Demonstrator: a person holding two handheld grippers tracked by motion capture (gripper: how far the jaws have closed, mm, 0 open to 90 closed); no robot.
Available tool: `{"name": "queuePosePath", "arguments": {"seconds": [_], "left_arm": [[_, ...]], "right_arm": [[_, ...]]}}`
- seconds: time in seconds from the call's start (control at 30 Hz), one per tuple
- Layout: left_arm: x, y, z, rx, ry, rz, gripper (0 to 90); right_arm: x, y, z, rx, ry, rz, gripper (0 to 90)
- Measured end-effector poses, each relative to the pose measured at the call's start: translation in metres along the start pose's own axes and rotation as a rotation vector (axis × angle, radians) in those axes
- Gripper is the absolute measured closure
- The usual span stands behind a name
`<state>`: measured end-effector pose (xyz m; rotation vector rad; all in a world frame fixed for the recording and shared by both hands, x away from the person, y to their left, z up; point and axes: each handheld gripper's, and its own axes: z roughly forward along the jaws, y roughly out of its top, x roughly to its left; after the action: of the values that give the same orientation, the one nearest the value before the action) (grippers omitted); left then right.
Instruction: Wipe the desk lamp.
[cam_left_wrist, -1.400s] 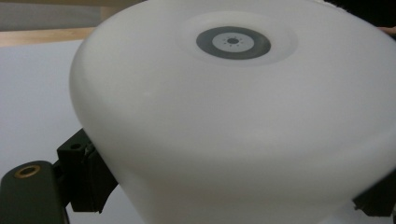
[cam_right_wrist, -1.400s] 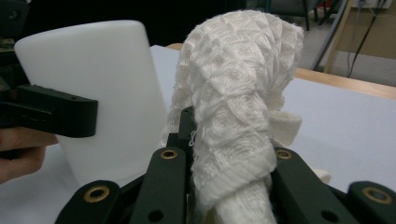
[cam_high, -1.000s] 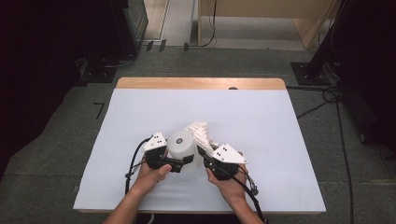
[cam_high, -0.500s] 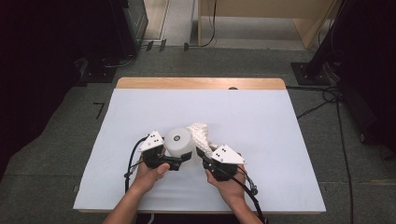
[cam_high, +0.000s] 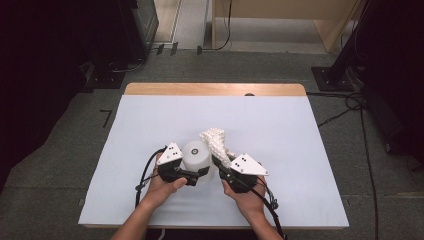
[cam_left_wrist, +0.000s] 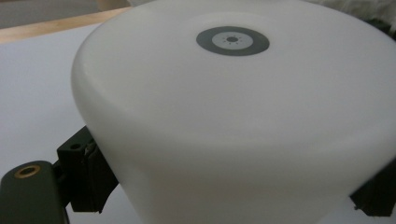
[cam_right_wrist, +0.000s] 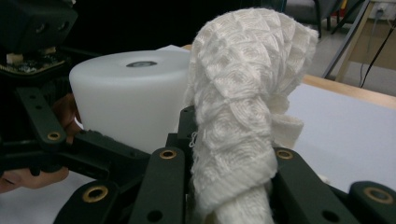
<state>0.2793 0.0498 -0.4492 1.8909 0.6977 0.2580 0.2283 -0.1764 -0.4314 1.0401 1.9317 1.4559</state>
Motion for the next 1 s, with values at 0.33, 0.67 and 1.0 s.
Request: {"name": "queuePosePath", "arguments": {"seconds": [0.33,0.67,1.0], "left_arm": [[0.014,-0.011,-0.001,-0.056,0.403,0.013,8.5],[0.02,-0.019,0.005,0.002,0.407,0.018,8.4],[0.006,-0.019,0.004,-0.016,0.525,-0.031,4.0]], "right_arm": [[-0.017,-0.001,-0.004,-0.008,-0.048,0.043,75.8],[-0.02,-0.004,-0.002,0.005,-0.048,0.052,75.8],[-0.025,-0.01,0.003,0.025,-0.045,0.08,75.8]]}}
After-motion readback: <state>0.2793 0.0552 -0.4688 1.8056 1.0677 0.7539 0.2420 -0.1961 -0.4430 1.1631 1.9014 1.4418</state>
